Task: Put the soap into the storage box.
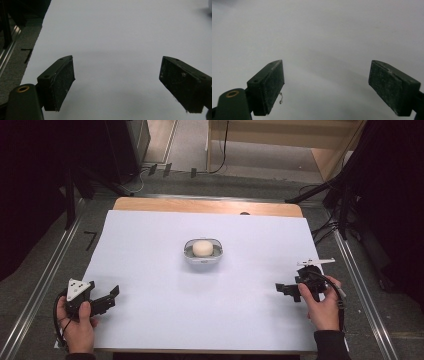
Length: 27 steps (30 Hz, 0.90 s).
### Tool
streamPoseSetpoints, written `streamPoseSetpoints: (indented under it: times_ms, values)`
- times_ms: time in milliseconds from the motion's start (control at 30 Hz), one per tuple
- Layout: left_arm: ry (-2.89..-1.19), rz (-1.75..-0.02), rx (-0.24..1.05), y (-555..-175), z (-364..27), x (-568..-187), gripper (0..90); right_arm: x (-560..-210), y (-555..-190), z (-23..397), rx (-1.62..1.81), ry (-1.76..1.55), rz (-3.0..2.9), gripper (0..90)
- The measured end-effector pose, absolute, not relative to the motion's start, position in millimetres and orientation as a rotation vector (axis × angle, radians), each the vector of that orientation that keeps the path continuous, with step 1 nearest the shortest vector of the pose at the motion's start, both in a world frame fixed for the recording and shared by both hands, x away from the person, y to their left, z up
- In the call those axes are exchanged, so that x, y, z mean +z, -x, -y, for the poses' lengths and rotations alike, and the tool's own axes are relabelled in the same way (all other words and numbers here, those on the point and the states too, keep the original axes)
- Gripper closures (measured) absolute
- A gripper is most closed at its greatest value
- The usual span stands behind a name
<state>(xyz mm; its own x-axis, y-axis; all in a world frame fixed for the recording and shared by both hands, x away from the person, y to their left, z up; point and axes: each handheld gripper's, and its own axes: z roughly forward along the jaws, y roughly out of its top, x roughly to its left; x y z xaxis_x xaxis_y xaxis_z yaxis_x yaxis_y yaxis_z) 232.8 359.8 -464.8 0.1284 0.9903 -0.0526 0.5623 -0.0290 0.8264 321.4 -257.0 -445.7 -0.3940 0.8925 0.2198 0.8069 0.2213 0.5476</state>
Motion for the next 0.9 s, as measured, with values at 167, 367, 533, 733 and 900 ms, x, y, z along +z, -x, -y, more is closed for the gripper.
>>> streamPoseSetpoints:
  times_ms: [167, 367, 533, 733, 900]
  values:
    - [-1.687, -1.522, 0.750, -232.9, -359.7, -464.7, 13.9, -447.6, -315.9, 268.2, 0.923, -1.662, -2.320, 14.0]
    - [-1.688, -1.519, 0.754, -233.0, -359.4, -464.9, 13.9, -451.1, -306.4, 285.4, 0.928, -1.681, -2.295, 13.9]
    - [-1.693, -1.519, 0.756, -232.8, -359.2, -464.7, 13.9, -456.3, -299.0, 299.2, 0.932, -1.692, -2.279, 13.9]
    - [-1.697, -1.518, 0.758, -232.8, -358.8, -464.7, 13.9, -461.5, -287.4, 315.4, 0.957, -1.717, -2.251, 14.1]
    - [-1.698, -1.515, 0.759, -232.7, -358.7, -464.7, 13.9, -465.1, -279.0, 323.8, 0.977, -1.695, -2.243, 13.9]
